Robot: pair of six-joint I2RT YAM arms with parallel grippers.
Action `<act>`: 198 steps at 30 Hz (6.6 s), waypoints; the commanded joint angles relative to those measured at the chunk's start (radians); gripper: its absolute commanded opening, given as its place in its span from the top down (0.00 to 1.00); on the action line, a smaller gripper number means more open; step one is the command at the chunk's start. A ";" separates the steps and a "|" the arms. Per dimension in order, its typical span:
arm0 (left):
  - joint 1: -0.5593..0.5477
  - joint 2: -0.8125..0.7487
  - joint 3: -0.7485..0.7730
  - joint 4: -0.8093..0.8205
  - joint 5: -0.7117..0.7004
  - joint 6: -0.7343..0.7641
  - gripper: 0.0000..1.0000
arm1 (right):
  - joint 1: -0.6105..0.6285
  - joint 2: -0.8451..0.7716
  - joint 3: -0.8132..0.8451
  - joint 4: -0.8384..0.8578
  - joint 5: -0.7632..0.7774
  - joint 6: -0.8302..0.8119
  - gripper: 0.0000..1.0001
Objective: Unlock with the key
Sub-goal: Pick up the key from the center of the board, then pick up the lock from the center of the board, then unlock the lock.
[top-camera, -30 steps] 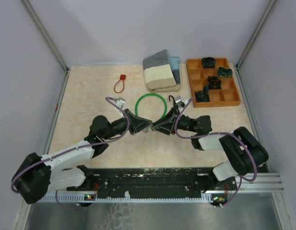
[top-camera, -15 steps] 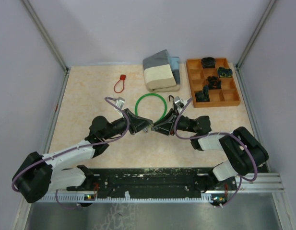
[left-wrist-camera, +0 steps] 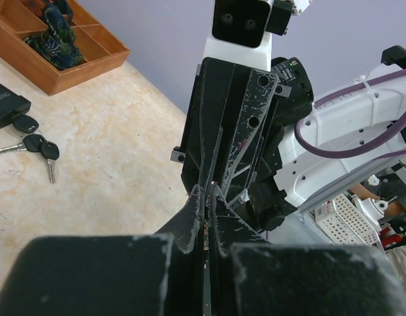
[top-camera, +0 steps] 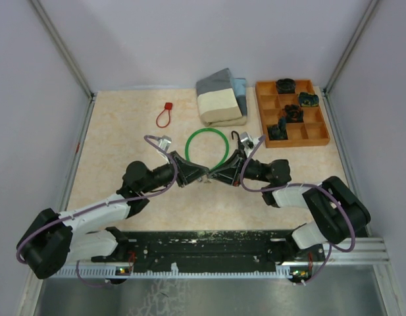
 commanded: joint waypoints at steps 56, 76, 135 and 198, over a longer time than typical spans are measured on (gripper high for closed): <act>-0.020 0.804 0.922 -1.560 -0.551 0.003 0.47 | -0.043 -0.402 -0.175 -0.627 0.522 -0.431 1.00; 0.103 0.613 0.608 -1.266 -0.333 -0.107 1.00 | 0.108 -0.280 -0.070 -0.771 0.553 -0.312 1.00; 0.178 0.395 0.205 -0.772 -0.078 -0.468 1.00 | 0.224 0.167 0.085 -0.748 0.618 0.007 1.00; 0.171 0.392 0.171 -0.698 -0.092 -0.519 1.00 | 0.225 0.163 0.070 -0.746 0.571 0.029 1.00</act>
